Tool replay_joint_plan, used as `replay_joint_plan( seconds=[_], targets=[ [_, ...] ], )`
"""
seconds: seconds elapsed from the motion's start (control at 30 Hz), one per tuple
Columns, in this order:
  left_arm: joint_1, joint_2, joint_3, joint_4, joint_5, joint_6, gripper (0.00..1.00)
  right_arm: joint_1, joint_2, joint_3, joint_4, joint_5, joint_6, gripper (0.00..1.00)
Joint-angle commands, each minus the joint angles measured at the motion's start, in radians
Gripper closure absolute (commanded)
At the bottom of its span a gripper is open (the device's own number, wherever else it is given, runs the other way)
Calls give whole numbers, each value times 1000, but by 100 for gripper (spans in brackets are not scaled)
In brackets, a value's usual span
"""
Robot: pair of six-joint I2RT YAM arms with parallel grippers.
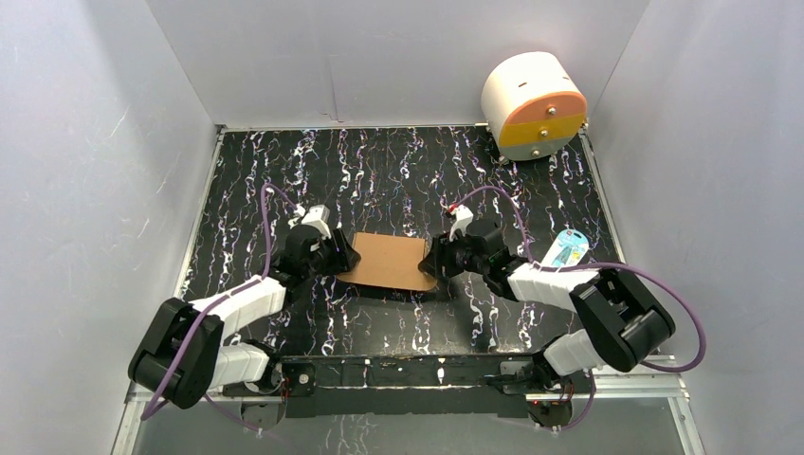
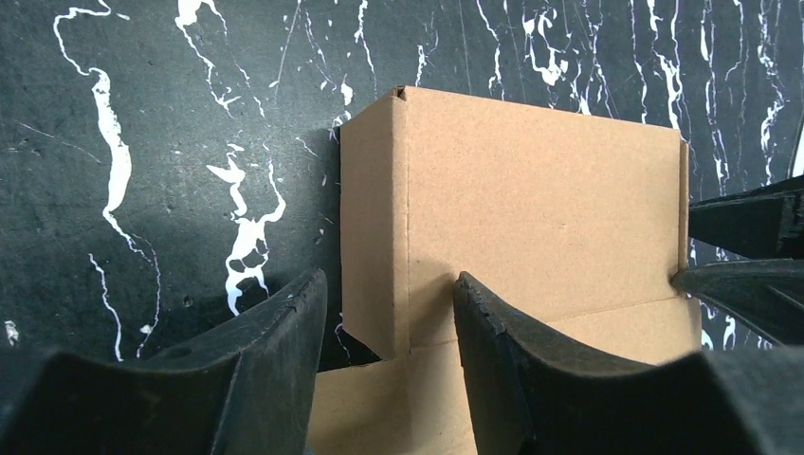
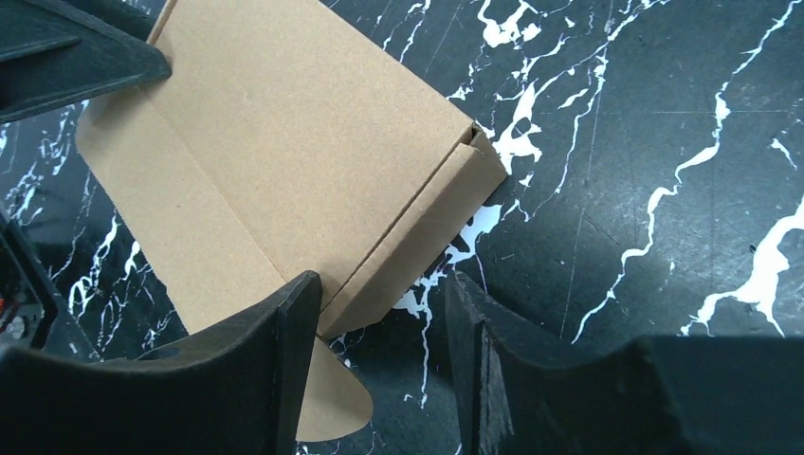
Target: Fold the paper box
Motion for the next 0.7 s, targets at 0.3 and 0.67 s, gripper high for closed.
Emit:
replay_joint_plan(
  seconds=[0.3,0.67],
  targets=[
    [4,-74,-123,40,56,-56,59,-87,135,-49,201,-192,11,53],
    [4,-300,-42,-137,-64,-98,45,-90,18,120,-60,-192,-171,35]
  ],
)
